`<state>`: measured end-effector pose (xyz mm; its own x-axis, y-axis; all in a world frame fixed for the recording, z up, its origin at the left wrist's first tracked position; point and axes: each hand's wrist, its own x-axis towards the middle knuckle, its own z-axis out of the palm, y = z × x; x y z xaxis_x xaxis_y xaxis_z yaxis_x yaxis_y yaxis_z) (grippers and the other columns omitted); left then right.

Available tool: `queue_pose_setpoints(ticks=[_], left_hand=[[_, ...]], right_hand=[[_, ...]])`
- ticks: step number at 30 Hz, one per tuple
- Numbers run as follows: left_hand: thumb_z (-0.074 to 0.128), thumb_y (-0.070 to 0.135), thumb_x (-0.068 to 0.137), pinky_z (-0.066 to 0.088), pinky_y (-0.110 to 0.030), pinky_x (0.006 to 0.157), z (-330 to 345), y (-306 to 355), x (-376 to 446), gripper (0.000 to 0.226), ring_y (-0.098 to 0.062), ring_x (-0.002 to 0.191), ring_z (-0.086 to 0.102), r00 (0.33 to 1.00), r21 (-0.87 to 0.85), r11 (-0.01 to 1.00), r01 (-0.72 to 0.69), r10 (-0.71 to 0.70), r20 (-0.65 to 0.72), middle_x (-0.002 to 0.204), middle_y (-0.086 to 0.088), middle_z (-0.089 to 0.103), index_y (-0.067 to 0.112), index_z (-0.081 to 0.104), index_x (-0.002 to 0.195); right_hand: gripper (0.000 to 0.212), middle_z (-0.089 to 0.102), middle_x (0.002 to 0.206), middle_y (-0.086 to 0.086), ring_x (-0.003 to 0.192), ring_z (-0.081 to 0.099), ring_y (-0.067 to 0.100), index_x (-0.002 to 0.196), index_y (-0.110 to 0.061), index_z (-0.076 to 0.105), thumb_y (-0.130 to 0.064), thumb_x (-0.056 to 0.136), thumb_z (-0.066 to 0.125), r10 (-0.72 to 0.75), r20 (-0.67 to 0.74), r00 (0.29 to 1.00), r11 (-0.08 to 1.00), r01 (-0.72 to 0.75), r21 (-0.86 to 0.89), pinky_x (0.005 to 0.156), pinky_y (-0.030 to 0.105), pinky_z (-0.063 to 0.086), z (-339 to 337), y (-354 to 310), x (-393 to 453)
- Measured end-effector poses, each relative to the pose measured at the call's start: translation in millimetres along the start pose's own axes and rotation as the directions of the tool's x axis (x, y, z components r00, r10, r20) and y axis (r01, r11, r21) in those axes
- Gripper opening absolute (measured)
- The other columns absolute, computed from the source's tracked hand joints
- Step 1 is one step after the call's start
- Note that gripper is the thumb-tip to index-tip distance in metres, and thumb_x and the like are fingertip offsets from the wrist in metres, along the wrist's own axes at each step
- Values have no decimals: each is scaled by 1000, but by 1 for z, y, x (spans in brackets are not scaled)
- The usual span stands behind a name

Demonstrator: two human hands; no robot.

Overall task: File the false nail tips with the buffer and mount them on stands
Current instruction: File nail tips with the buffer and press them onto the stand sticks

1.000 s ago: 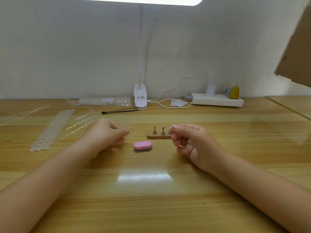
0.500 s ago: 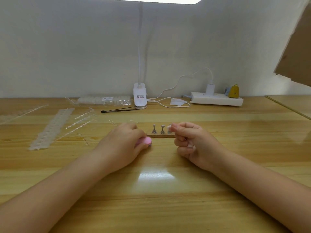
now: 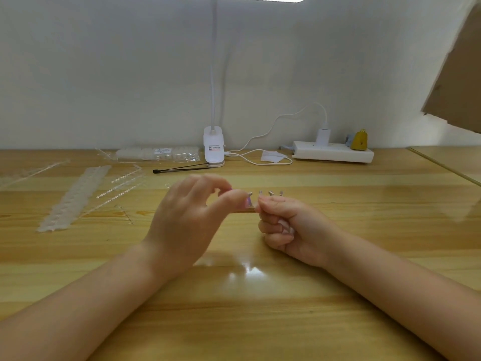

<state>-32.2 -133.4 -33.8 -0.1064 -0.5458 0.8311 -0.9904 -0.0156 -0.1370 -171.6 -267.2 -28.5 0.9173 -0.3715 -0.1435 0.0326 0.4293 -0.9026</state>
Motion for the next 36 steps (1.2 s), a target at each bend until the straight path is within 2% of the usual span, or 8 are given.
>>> queue_pose_setpoints(ticks=[3, 8, 13, 18, 23, 26, 30, 36], left_hand=[[64, 12, 89, 40, -33, 75, 5, 13, 0, 29, -20, 86, 55, 978, -12, 978, -209, 208, -24, 102, -2, 64, 30, 56, 110], [70, 23, 85, 38, -35, 74, -1, -1, -1, 32, -25, 74, 55, 997, -31, 999, 37, -35, 73, 98, 0, 65, 37, 52, 106], [70, 21, 88, 40, -34, 73, 4, 17, 2, 28, -18, 74, 53, 996, -58, 995, -84, 82, -43, 95, -1, 66, 33, 54, 108], [54, 30, 91, 44, -40, 70, -4, 3, 3, 18, -27, 73, 62, 996, -82, 993, 90, -87, 33, 91, -3, 66, 32, 48, 108], [50, 31, 99, 45, -40, 72, 0, 17, 5, 14, -22, 82, 67, 1000, -131, 991, -5, 6, 8, 99, 1, 70, 29, 48, 112], [51, 30, 94, 44, -38, 74, 0, 6, 0, 16, -24, 83, 68, 993, -77, 992, 102, -97, 70, 98, 5, 70, 31, 45, 108], [54, 27, 96, 45, -41, 72, -2, 13, 5, 15, -18, 85, 67, 998, -110, 994, 27, -33, -48, 101, 6, 69, 28, 49, 110], [50, 26, 93, 45, -40, 73, 0, 7, 1, 19, -24, 77, 67, 990, -99, 987, 125, -118, 73, 97, 2, 69, 24, 58, 109]], right_hand=[[6, 45, 56, -2, 40, 34, 2, 82, -10, 59, -16, 78, 59, -8, 45, 999, 1000, 9, -11, 35, 13, 19, -1, 0, -1], [16, 28, 53, -4, 43, 24, 4, 68, -12, 66, -21, 79, 59, -4, 12, 1000, 1000, 4, -14, 35, 13, 17, -1, -1, -1], [16, 39, 61, -2, 48, 30, 5, 87, -7, 61, -17, 74, 64, -78, 29, 997, 995, 79, -53, 35, 13, 23, -1, 1, -3], [8, 56, 61, -7, 49, 29, 4, 75, -11, 68, -18, 73, 65, -137, -60, 989, 991, 136, -8, 34, 12, 22, -2, -1, -2], [10, 51, 56, -7, 48, 32, 4, 80, -11, 60, -19, 75, 62, -142, -13, 990, 988, 140, -64, 39, 13, 20, 0, 0, -4], [11, 50, 54, -9, 50, 30, 5, 82, -10, 61, -19, 76, 61, -144, -27, 989, 988, 142, -68, 40, 14, 18, -1, 0, -5], [8, 47, 54, -7, 49, 32, 5, 78, -12, 62, -19, 76, 63, -147, -26, 989, 986, 145, -77, 40, 15, 19, 0, 1, -4], [12, 52, 55, -10, 50, 33, 5, 84, -9, 61, -19, 77, 61, -144, -28, 989, 986, 141, -84, 42, 16, 18, 0, 0, -4]])
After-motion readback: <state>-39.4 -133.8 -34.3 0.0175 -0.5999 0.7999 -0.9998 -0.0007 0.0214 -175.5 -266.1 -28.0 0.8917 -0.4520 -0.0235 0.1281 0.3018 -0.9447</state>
